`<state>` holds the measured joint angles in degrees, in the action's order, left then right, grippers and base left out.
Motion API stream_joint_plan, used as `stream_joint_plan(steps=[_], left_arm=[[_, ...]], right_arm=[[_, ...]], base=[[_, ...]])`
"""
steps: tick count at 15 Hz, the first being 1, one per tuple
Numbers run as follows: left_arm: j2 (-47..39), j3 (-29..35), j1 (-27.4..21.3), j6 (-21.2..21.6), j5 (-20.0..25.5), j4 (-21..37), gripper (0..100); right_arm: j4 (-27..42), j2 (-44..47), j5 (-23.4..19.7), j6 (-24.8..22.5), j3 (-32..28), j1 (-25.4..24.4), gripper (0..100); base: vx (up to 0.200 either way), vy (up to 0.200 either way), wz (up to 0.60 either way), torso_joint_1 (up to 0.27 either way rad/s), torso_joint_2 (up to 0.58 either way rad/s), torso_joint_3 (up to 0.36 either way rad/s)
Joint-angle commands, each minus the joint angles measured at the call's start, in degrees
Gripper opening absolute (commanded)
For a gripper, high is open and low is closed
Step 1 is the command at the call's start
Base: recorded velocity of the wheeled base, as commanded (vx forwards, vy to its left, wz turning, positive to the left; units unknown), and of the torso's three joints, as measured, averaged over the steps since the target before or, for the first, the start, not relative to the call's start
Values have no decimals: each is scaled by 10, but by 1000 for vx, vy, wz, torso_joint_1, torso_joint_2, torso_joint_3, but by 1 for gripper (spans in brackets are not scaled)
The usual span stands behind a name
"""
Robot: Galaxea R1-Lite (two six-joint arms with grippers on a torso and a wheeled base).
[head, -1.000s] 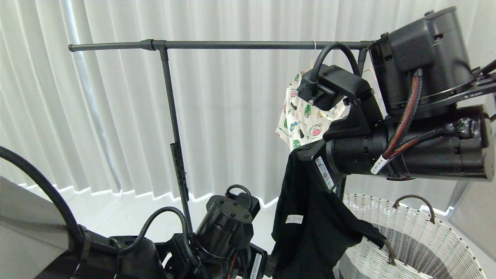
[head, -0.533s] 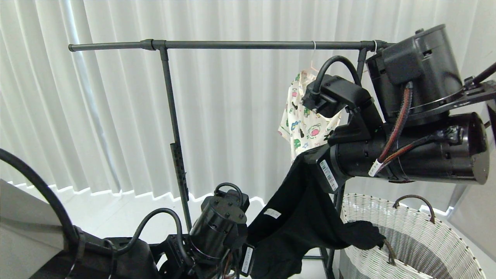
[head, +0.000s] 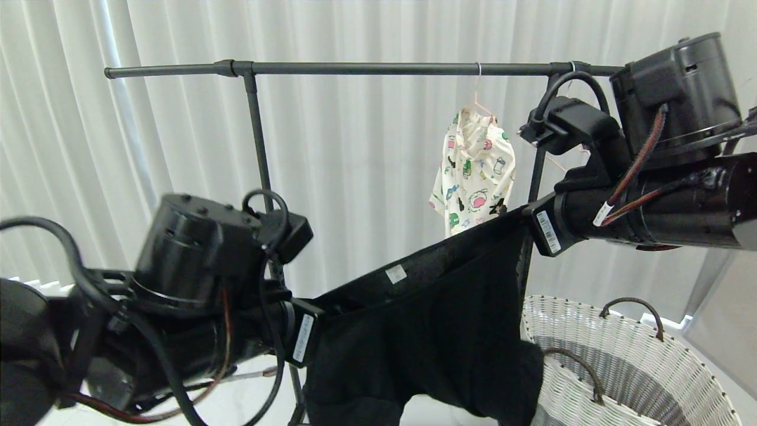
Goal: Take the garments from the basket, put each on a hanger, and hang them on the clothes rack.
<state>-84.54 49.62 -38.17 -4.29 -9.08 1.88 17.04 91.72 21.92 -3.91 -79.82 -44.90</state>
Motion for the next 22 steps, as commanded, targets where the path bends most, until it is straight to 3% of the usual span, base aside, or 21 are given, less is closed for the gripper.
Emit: stream_joint_plan(steps=[1,3,8,10,15,17,20,22], left_arm=[[57,140,15,12,13,104,0],[54,228,16,43,13,162,0],[58,311,16,115,11,167,0],[58,352,16,140,11,167,0],[94,337,16,217,-6,170,0],[94,327,-6,231,-23,169,0],[87,330,-68,213,-21,166,0],[76,335,-99,187,11,165,0]], right_arm=[[-2,-8,1,-7,-5,23,0],[-3,-15,-3,-30,-20,36,0],[9,-20,-6,-56,-131,36,0],[44,-26,-9,-70,-175,36,0],[108,-71,-15,-80,-196,27,0],[179,-103,-28,-80,-197,15,0],[291,-152,-127,-80,-209,11,0],[345,-175,-205,-79,-215,11,0]], base=[[0,0,0,0,0,0],[0,0,0,0,0,0],[0,0,0,0,0,0],[0,0,0,0,0,0],[0,0,0,0,0,0],[0,0,0,0,0,0],[0,0,0,0,0,0],[0,0,0,0,0,0]])
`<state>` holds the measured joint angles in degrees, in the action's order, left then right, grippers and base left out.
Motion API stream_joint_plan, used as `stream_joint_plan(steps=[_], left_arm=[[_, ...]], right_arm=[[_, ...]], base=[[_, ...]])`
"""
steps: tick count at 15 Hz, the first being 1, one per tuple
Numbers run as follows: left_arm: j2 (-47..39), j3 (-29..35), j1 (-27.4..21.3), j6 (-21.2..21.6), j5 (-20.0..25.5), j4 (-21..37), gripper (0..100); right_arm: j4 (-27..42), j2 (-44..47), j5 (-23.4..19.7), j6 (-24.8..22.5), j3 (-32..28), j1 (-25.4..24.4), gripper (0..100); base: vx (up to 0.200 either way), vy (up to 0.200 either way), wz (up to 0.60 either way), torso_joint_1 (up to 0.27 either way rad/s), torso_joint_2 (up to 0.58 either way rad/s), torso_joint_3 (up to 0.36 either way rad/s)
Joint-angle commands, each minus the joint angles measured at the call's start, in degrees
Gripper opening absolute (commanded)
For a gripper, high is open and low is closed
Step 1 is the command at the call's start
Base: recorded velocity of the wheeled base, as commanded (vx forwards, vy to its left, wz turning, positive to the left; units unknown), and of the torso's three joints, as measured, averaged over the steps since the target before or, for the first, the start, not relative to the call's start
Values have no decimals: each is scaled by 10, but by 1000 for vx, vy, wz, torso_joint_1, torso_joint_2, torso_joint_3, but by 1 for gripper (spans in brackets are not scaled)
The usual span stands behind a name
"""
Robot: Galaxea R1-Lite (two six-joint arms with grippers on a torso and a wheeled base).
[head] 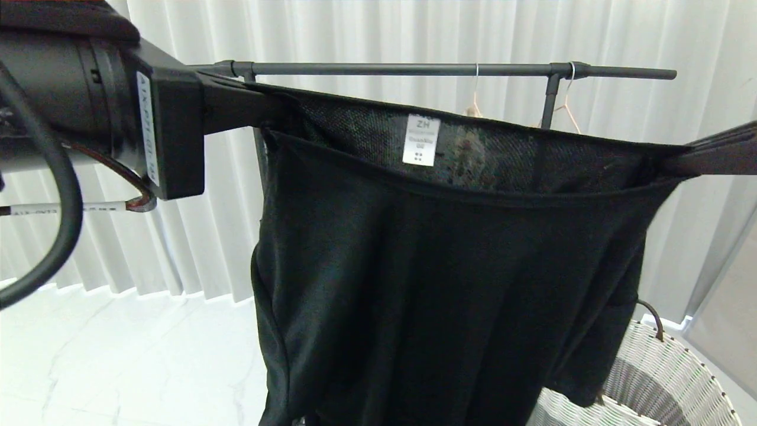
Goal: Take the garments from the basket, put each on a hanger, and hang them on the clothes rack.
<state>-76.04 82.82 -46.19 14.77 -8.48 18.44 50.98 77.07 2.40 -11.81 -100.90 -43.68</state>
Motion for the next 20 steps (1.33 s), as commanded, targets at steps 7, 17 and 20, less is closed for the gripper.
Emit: stream_joint_plan(steps=[7,17,20], left_arm=[[-41,35,-14,-40,76,-1,0],[9,76,-29,-141,95,240,0],[31,109,-80,-254,120,320,0]], right_arm=[[61,-40,-183,12,2,-95,0],[-119,-13,-150,19,72,-49,0],[-238,19,-150,20,120,-45,0]], base=[[0,0,0,0,0,0],[0,0,0,0,0,0],[0,0,0,0,0,0]])
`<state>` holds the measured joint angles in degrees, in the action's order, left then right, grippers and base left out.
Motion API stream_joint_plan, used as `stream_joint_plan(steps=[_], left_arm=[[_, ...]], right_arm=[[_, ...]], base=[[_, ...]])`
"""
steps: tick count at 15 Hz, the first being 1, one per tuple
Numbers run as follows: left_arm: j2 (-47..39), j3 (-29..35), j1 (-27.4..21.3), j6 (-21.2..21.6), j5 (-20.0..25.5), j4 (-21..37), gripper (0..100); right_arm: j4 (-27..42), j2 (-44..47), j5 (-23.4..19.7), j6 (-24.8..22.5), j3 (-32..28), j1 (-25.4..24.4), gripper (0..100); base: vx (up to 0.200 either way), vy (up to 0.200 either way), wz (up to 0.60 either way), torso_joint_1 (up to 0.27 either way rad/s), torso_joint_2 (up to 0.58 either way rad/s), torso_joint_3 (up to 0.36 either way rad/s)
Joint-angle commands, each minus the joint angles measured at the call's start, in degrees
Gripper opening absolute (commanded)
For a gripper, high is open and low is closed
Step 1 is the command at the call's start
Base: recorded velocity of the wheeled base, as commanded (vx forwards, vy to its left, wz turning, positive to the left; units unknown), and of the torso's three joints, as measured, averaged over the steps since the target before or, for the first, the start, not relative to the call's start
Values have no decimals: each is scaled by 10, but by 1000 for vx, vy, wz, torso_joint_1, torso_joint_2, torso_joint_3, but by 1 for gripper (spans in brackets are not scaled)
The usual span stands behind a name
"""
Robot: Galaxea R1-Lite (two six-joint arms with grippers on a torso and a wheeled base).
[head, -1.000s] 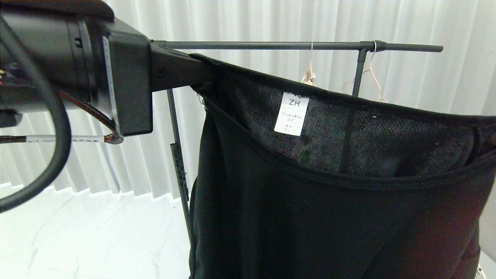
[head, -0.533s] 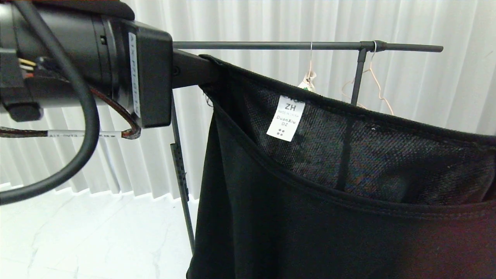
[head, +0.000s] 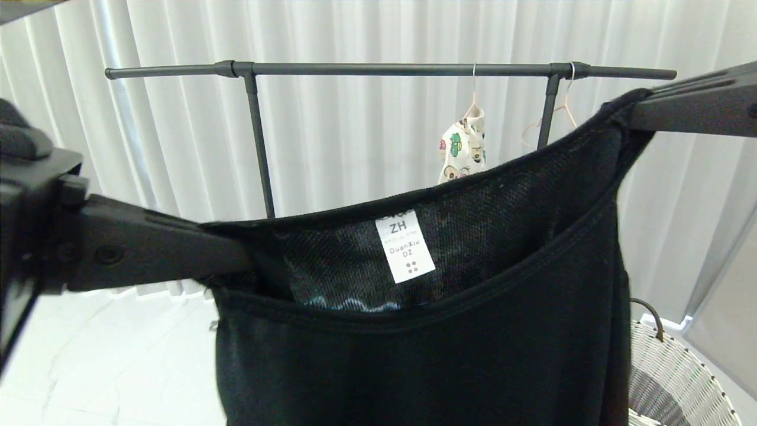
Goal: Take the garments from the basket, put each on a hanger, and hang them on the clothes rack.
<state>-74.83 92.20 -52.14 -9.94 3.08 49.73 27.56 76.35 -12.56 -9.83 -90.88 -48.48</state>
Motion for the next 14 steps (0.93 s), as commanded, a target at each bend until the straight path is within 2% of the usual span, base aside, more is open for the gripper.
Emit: stream_joint_plan(steps=[1,2,3,5,6,14], left_arm=[[26,21,-41,-45,8,13,0],[41,25,-73,-79,10,13,0],[44,26,-83,-88,10,13,0],[62,26,-139,-131,10,13,0],[67,25,-151,-136,10,13,0],[68,23,-153,-134,6,13,0]], right_arm=[[-33,40,0,1,25,3,0],[-73,60,0,1,25,3,0],[-84,67,0,1,25,3,0],[-119,92,-1,1,21,2,0],[-125,98,-1,1,20,2,0],[-128,97,3,1,20,0,0]], base=[[0,0,0,0,0,0],[0,0,0,0,0,0],[0,0,0,0,0,0],[0,0,0,0,0,0],[0,0,0,0,0,0],[0,0,0,0,0,0]])
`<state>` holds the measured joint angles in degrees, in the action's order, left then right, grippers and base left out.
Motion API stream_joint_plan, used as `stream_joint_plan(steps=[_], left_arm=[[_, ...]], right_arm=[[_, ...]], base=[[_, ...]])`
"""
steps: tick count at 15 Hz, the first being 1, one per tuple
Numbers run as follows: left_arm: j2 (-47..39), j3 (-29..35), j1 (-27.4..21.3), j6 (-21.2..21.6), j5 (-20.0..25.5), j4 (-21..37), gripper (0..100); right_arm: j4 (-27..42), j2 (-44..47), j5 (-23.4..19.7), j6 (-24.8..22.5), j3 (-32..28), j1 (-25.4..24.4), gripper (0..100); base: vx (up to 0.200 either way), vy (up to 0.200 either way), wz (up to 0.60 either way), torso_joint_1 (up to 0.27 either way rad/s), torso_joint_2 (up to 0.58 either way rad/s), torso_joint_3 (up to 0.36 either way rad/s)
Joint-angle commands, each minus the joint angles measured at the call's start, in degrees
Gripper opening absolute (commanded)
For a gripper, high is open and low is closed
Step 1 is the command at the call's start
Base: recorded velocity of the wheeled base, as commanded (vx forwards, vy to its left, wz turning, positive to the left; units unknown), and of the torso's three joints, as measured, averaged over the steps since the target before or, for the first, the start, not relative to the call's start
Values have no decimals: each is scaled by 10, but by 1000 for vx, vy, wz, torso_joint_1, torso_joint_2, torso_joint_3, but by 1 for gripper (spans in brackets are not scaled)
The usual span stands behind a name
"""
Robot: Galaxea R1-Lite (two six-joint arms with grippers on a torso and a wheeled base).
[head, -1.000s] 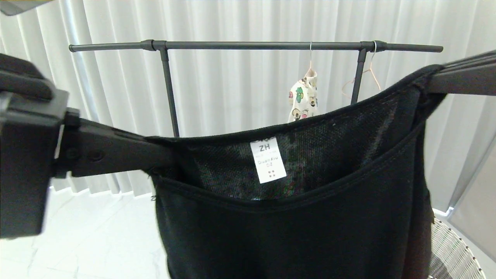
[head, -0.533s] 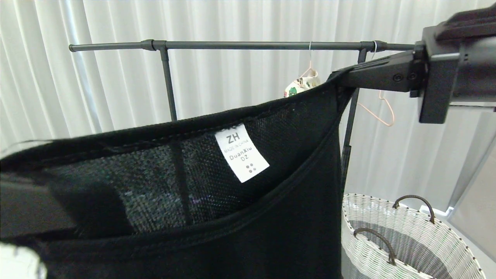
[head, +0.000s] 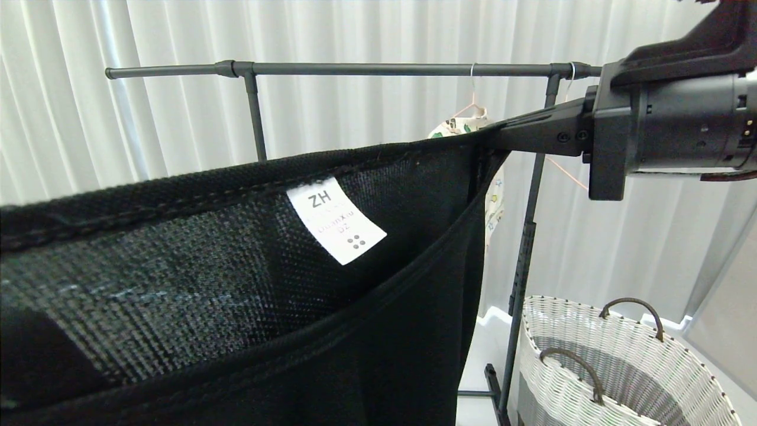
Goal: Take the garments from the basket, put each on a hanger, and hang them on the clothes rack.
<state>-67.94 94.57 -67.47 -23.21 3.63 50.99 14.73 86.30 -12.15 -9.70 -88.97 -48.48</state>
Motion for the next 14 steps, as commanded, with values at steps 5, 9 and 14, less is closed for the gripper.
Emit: stream_joint_plan(steps=[5,9,14], left_arm=[[-58,11,169,196,-6,-15,0],[-105,8,191,207,-18,-119,0],[-93,-7,191,207,-20,-119,0]], right_arm=[[43,-64,31,19,15,20,0],[180,-136,38,21,13,15,0],[192,-142,42,36,14,-29,0]], base=[[0,0,0,0,0,0],[0,0,0,0,0,0],[0,0,0,0,0,0]])
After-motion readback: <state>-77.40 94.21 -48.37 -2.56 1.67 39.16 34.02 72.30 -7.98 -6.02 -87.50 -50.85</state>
